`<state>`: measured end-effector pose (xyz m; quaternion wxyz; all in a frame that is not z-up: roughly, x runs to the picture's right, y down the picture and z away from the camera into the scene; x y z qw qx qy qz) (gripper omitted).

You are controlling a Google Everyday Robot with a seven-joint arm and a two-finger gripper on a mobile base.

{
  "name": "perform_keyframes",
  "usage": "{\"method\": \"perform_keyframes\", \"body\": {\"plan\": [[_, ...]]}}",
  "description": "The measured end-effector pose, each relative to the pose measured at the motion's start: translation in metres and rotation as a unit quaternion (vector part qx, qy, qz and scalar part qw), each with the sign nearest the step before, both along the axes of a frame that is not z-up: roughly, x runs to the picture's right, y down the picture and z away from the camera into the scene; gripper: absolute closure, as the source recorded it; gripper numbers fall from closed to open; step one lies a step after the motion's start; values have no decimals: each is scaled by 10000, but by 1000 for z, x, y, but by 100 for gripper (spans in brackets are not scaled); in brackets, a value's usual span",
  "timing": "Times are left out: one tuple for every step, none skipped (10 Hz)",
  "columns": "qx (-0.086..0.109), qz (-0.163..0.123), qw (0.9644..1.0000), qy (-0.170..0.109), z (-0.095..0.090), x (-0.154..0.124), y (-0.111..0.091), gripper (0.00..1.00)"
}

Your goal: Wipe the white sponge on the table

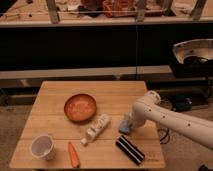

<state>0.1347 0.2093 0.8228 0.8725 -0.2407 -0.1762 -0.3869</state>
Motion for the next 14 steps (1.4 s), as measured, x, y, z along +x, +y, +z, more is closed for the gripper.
{"method": "perform_keyframes", "body": {"plan": [[-9, -93, 9999, -59, 9, -12, -11, 97], [-6, -119, 9999, -97, 15, -17, -19, 97], [-45, -181, 9998, -90, 32, -16, -39, 97], [-49, -194, 9998, -93, 40, -16, -49, 97], [-47, -227, 9997, -96, 50, -14, -62, 97], [-43, -255, 9996, -84, 60, -9, -76, 97], [-34, -275, 9996, -76, 69, -3, -89, 97], [-33, -284, 9996, -77, 74, 1, -95, 97], [-54, -246, 9997, -62, 79, 10, -98, 97], [-123, -141, 9998, -6, 83, 29, -96, 97], [-142, -60, 9999, 23, 83, 41, -93, 97], [-155, 13, 9999, 49, 83, 51, -90, 97], [-163, 175, 9997, 98, 79, 71, -79, 97], [-165, 243, 9995, 120, 74, 81, -70, 97]]}}
